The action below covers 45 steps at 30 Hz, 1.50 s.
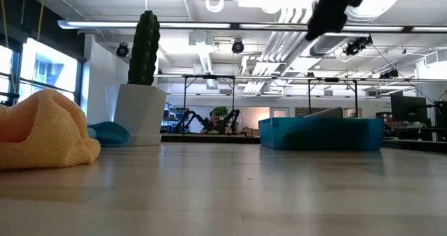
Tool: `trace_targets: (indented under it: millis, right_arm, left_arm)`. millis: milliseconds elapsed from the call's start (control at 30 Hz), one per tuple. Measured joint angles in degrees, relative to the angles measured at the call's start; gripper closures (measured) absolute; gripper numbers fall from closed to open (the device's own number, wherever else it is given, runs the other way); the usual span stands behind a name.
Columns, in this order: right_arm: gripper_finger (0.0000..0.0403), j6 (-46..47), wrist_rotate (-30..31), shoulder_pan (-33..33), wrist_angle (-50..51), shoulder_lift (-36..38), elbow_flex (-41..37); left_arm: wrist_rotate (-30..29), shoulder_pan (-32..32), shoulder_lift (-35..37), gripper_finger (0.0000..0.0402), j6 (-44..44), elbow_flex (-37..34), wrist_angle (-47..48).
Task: Fold microfiber towels
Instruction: Fold the orange microfiber cloth
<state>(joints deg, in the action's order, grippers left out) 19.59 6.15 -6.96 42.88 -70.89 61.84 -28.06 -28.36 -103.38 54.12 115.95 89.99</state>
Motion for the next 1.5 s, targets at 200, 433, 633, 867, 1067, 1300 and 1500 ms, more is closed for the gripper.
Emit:
trace_targets:
  millis: [200,433,633,867,1067,1300,1500]
  right_arm:
    - [0.0254,2.1,8.8,-10.3,-13.3,0.1,-5.0]
    - [0.0254,11.5,10.4,-14.4,-14.0,0.0,-7.4]
    - [0.0254,15.8,10.4,-17.4,-14.9,0.0,-7.4]
    - [0.0254,16.6,10.3,-21.2,-15.5,0.0,-7.4]
    - [0.0254,16.6,10.2,-23.6,-16.1,0.0,-7.4]
    - [0.0254,16.6,10.2,-26.0,-16.6,0.0,-7.4]
    - [0.0254,16.6,11.9,-27.8,-16.7,0.0,-7.4]
  left_arm:
    - [1.4,-1.9,4.7,0.0271,14.2,-13.7,0.1]
    - [12.4,-3.0,5.6,0.0271,27.0,-28.1,-3.5]
    - [18.6,-2.1,5.6,0.0271,27.5,-37.8,-18.6]
    - [19.0,1.9,5.5,0.0271,32.2,-46.9,-29.5]
    - [18.8,4.6,5.5,0.0271,35.1,-51.0,-32.3]
    - [17.1,6.3,5.1,0.0271,37.9,-54.3,-34.0]
    - [16.8,7.1,5.1,0.0271,40.1,-56.9,-41.3]
